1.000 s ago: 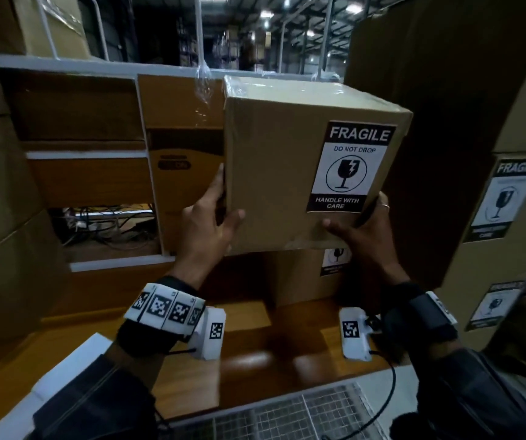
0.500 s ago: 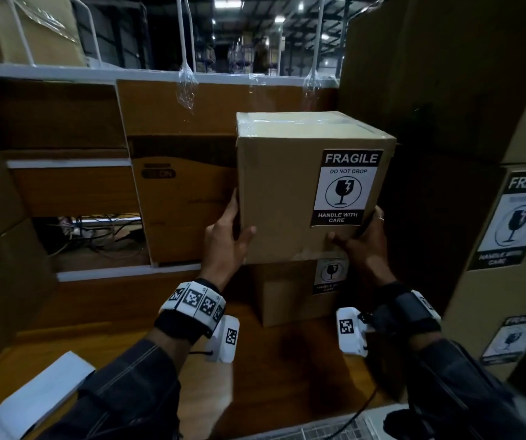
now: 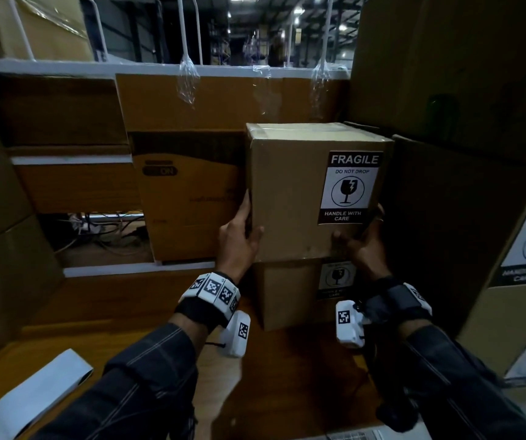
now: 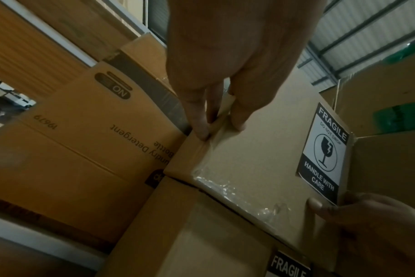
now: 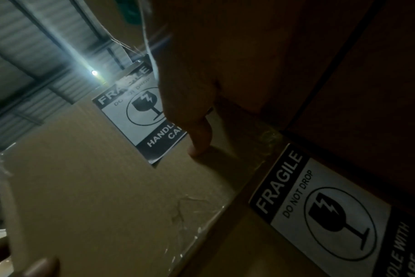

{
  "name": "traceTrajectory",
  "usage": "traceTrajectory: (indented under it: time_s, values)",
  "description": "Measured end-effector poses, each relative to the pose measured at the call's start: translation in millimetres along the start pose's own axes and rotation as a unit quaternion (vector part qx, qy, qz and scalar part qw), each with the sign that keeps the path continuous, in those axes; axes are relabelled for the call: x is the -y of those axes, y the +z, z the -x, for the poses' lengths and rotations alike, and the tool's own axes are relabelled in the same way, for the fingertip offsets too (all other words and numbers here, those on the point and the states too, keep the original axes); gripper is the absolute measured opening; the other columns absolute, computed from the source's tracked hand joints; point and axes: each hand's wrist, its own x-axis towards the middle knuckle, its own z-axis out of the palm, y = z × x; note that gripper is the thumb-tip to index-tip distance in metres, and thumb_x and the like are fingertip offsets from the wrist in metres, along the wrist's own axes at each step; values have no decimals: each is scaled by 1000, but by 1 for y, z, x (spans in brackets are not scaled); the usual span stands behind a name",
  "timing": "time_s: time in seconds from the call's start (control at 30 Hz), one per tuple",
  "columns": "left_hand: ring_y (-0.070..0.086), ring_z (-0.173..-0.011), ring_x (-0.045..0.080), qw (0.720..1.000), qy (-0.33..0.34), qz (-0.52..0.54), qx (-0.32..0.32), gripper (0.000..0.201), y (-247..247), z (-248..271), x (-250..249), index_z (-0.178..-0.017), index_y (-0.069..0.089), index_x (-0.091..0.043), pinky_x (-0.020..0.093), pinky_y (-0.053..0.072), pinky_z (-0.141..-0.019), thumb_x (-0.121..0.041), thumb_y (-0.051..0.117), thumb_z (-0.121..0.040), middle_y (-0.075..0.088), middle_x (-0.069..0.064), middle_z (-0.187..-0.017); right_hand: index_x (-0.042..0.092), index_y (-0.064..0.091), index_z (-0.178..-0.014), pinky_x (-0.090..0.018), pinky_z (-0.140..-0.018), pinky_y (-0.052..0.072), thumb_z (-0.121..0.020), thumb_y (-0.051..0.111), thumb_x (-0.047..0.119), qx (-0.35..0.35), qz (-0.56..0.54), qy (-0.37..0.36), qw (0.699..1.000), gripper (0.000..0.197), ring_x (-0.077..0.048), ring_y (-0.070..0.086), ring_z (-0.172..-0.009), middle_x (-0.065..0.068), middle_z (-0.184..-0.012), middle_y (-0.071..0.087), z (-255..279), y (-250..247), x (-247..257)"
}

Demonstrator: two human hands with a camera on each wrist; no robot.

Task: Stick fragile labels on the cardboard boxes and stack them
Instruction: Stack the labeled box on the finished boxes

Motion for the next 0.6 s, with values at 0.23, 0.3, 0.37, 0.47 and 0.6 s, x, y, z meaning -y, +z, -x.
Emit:
traceTrajectory:
  time_s: [0.23, 0.3, 0.37, 0.47, 0.6]
  values:
    - [65, -121, 20, 1000, 17, -19, -17, 78, 16, -3, 4, -162, 19, -33, 45, 56, -100, -22, 65, -99, 62, 8, -139, -4, 32, -153, -50, -119, 31, -92, 74, 13, -138, 193, -48, 970, 77, -44, 38, -139, -30, -150, 39, 2, 18, -10]
    - [64, -121, 21, 999, 14, -35, -21, 78, 20, -5, 5, -162, 19, -31, 44, 57, -100, -20, 65, -99, 63, 9, -138, -3, 32, -154, -52, -119, 30, -92, 73, 13, -135, 214, -48, 966, 77, -44, 35, -141, -30, -153, 34, 8, 24, -14]
    - [65, -120, 22, 999, 9, -43, -24, 79, 22, -8, 5, -162, 19, -30, 45, 57, -98, -19, 65, -99, 63, 10, -136, 3, 26, -159, -52, -121, 28, -92, 73, 13, -126, 230, -58, 963, 82, -44, 30, -145, -30, -157, 27, 11, 26, -21]
    - [62, -124, 24, 999, -1, -44, -10, 86, 25, -10, 9, -162, 14, -35, 48, 56, -99, -16, 67, -97, 60, 10, -140, 5, 19, -161, -50, -124, 23, -93, 72, 12, -95, 243, -59, 963, 88, -44, 23, -148, -32, -161, 18, 10, 24, -20]
    - [60, -123, 24, 998, -8, -59, 32, 103, 33, 1, 21, -161, 1, -41, 47, 55, -100, -11, 71, -92, 57, 9, -141, 4, 19, -161, -53, -123, 25, -92, 73, 12, -59, 257, -54, 963, 88, -48, 24, -147, -33, -160, 16, 3, 22, -20]
